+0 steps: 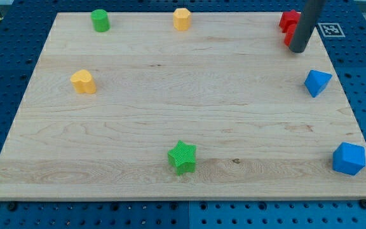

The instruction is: Slide the blue cube towards the center

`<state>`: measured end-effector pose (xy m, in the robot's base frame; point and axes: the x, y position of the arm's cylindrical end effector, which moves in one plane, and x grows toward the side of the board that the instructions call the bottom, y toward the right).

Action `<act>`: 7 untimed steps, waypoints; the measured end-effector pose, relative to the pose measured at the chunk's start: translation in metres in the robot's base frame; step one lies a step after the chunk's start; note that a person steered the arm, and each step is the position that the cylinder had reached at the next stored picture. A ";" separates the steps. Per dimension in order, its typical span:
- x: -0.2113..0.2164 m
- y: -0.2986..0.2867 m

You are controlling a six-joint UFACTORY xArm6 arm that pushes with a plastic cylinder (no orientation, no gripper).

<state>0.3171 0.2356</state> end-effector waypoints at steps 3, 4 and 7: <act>-0.016 0.004; 0.001 -0.010; 0.060 -0.101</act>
<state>0.3768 0.1343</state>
